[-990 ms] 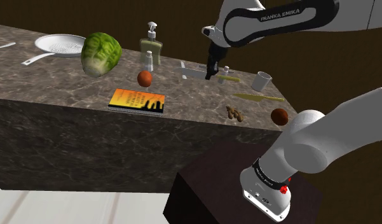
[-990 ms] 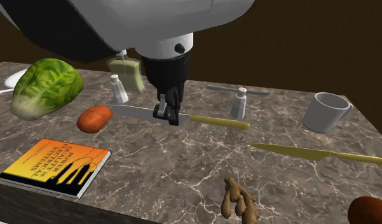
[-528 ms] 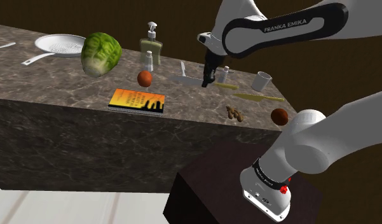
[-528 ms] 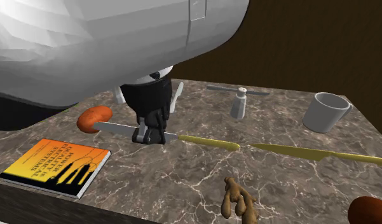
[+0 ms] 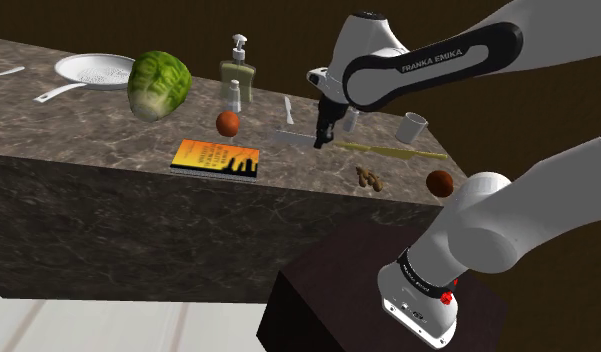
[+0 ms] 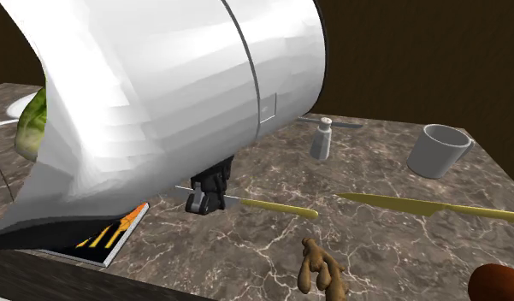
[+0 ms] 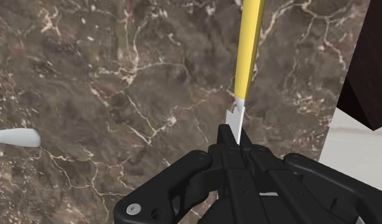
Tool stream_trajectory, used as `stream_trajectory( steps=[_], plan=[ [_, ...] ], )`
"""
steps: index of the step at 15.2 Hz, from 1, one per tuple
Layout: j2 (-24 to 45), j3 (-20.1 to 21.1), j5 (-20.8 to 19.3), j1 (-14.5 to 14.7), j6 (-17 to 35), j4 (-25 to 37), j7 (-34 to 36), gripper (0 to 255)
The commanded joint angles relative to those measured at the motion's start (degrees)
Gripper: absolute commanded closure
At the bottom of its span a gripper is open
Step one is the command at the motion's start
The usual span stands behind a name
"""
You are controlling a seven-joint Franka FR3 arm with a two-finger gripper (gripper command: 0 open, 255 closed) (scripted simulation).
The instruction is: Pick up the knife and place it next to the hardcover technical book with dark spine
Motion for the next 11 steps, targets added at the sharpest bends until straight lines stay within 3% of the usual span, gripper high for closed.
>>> stream_trajectory(
  steps=[1,8,11],
  plan=[
    [0.87,0.02,-0.15,-0.01,2.01,-1.13,0.33,255],
    [4.99,-0.23,-0.76,-0.23,8.64,-3.66,0.97,255],
    [4.99,-0.23,-0.76,-0.23,8.64,-3.66,0.97,255]
  ],
)
